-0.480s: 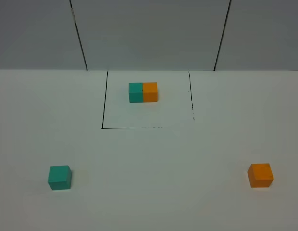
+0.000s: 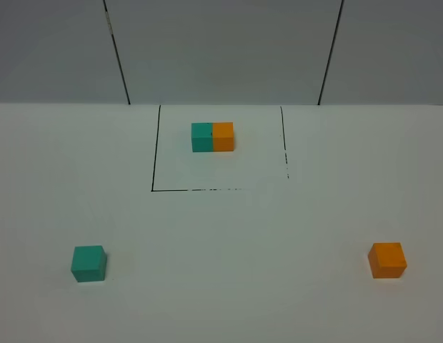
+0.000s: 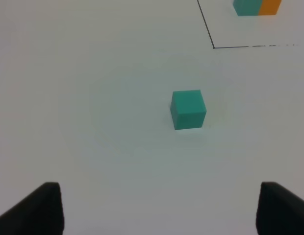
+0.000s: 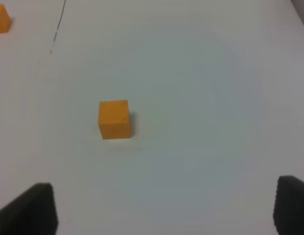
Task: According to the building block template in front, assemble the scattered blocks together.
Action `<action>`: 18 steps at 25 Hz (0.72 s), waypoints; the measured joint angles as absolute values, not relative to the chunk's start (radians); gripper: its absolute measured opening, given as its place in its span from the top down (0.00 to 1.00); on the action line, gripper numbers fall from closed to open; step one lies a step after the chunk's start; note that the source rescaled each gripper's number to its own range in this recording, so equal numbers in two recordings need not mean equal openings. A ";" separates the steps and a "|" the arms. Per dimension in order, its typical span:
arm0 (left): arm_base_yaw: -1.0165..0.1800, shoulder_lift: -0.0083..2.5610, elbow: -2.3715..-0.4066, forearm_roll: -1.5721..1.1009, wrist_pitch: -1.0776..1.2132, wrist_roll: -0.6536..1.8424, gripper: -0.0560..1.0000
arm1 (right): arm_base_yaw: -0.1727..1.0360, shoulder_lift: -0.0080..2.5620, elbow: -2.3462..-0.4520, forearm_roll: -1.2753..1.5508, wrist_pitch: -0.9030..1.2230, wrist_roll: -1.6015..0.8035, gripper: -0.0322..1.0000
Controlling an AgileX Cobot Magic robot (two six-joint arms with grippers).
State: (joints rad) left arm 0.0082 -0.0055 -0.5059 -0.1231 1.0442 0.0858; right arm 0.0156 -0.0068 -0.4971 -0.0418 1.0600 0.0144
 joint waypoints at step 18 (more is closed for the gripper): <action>0.008 0.217 -0.552 -0.131 1.020 0.034 0.31 | 0.016 -0.007 -0.497 -0.042 1.060 0.014 0.23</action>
State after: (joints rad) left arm 0.0082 0.2168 -0.5520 -0.1305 1.0199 0.0342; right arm 0.0156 -0.0068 -0.4971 -0.0418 1.0600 0.0144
